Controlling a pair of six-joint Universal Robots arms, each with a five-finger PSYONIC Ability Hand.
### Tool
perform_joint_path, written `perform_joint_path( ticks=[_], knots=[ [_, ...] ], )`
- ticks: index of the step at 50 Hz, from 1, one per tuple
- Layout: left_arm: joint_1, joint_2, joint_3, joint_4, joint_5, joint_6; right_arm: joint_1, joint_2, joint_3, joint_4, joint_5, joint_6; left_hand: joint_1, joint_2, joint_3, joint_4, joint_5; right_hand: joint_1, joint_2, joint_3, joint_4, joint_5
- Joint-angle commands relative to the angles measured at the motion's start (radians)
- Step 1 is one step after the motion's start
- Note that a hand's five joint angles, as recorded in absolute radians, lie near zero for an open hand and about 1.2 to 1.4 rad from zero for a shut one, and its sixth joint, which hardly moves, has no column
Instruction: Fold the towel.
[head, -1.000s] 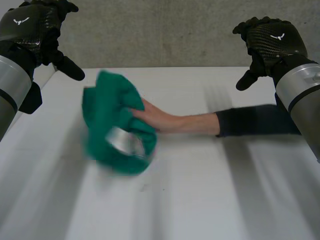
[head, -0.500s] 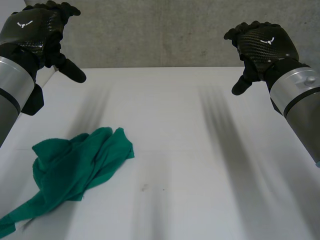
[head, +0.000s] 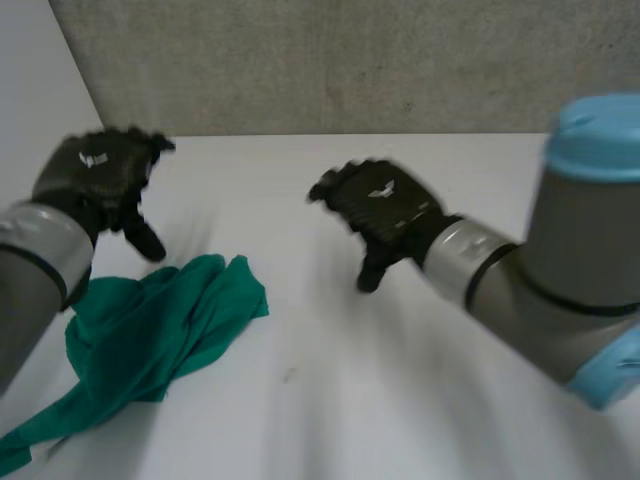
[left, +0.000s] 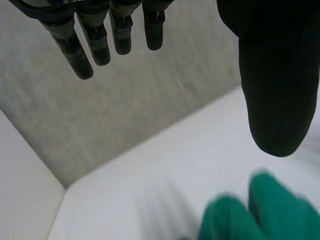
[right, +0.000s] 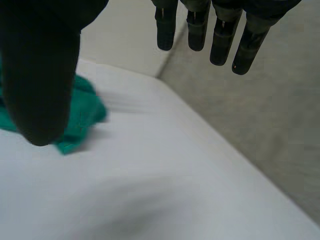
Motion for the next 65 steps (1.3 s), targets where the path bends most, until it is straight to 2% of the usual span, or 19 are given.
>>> perform_joint_path(
  ticks=[1,7,10,18,22,24,26,27,29,33,35,38,41,42,46,49,55,58,65],
  knots=[
    [0.017,-0.011,-0.190,0.013,-0.003,0.102,0.108,0.176,-0.109,-0.016,-0.005,0.082,0.019,0.019,0.016,0.019,0.005,-0.028,-0.051,-0.034,-0.057,-0.054],
    [0.047,-0.091,-0.259,0.059,-0.014,0.102,0.162,0.397,-0.290,-0.037,-0.008,0.280,0.025,0.025,0.022,0.025,0.011,-0.028,-0.051,-0.034,-0.057,-0.054],
    [0.086,-0.131,-0.276,0.085,-0.024,0.100,0.180,0.471,-0.362,-0.045,-0.007,0.320,0.083,0.083,0.080,0.084,0.069,-0.028,-0.051,-0.034,-0.057,-0.054],
    [0.150,-0.206,-0.286,0.174,-0.027,0.099,0.226,0.687,-0.595,-0.065,0.007,0.346,0.535,0.535,0.532,0.535,0.521,0.047,0.024,0.040,0.018,0.021],
    [0.165,-0.206,-0.286,0.202,-0.023,0.097,0.249,0.775,-0.698,-0.065,0.026,0.344,0.843,0.843,0.840,0.844,0.829,0.243,0.220,0.237,0.214,0.217],
    [0.161,-0.206,-0.286,0.208,-0.021,0.097,0.254,0.804,-0.743,-0.065,0.044,0.343,0.976,0.975,0.973,0.976,0.961,0.609,0.586,0.603,0.580,0.583],
    [0.156,-0.202,-0.286,0.211,-0.021,0.097,0.257,0.813,-0.764,-0.065,0.061,0.343,1.061,1.061,1.058,1.061,1.047,0.839,0.815,0.832,0.810,0.813],
    [0.153,-0.196,-0.286,0.211,-0.020,0.097,0.257,0.815,-0.783,-0.066,0.084,0.341,1.157,1.157,1.154,1.157,1.143,1.107,1.084,1.101,1.078,1.081],
    [0.150,-0.189,-0.285,0.211,-0.020,0.097,0.255,0.815,-0.800,-0.065,0.110,0.343,1.190,1.190,1.187,1.190,1.176,1.194,1.171,1.188,1.165,1.168],
    [0.144,-0.148,-0.265,0.214,-0.018,0.099,0.245,0.793,-0.826,-0.062,0.173,0.341,1.190,1.190,1.187,1.190,1.176,1.194,1.171,1.188,1.165,1.168],
    [0.136,-0.113,-0.224,0.223,-0.017,0.100,0.242,0.694,-0.836,-0.059,0.226,0.337,1.190,1.190,1.187,1.190,1.176,1.194,1.171,1.188,1.165,1.168],
    [0.129,-0.079,-0.159,0.234,-0.011,0.100,0.220,0.568,-0.830,-0.059,0.247,0.334,1.190,1.190,1.187,1.190,1.176,1.194,1.171,1.188,1.165,1.168],
    [0.116,-0.041,-0.049,0.242,-0.004,0.100,0.200,0.537,-0.829,-0.059,0.247,0.332,1.190,1.190,1.187,1.190,1.176,1.194,1.171,1.188,1.165,1.168],
    [0.113,-0.035,-0.017,0.243,-0.006,0.099,0.091,0.423,-0.818,-0.059,0.254,0.306,1.190,1.190,1.187,1.190,1.176,1.194,1.171,1.188,1.165,1.168],
    [0.106,-0.030,0.146,0.248,-0.018,0.082,-0.005,0.301,-0.781,-0.066,0.263,0.248,1.190,1.190,1.187,1.190,1.176,1.194,1.171,1.188,1.165,1.168],
    [0.100,-0.028,0.223,0.243,-0.027,0.021,-0.034,0.244,-0.741,-0.066,0.265,0.216,1.190,1.190,1.187,1.190,1.176,1.194,1.171,1.188,1.165,1.168],
    [-0.005,-0.025,0.159,0.211,-0.023,-0.120,-0.041,0.195,-0.591,-0.053,0.244,0.174,1.190,1.190,1.187,1.190,1.176,1.194,1.171,1.188,1.165,1.168],
    [-0.054,-0.039,0.064,0.188,-0.023,-0.140,-0.038,0.177,-0.492,-0.033,0.224,0.139,1.190,1.190,1.187,1.190,1.176,1.194,1.171,1.188,1.165,1.168],
    [-0.111,-0.079,-0.151,0.180,-0.029,-0.151,-0.045,0.163,-0.340,0.004,0.211,0.041,1.190,1.190,1.187,1.190,1.176,1.194,1.171,1.188,1.165,1.168]
  ],
)
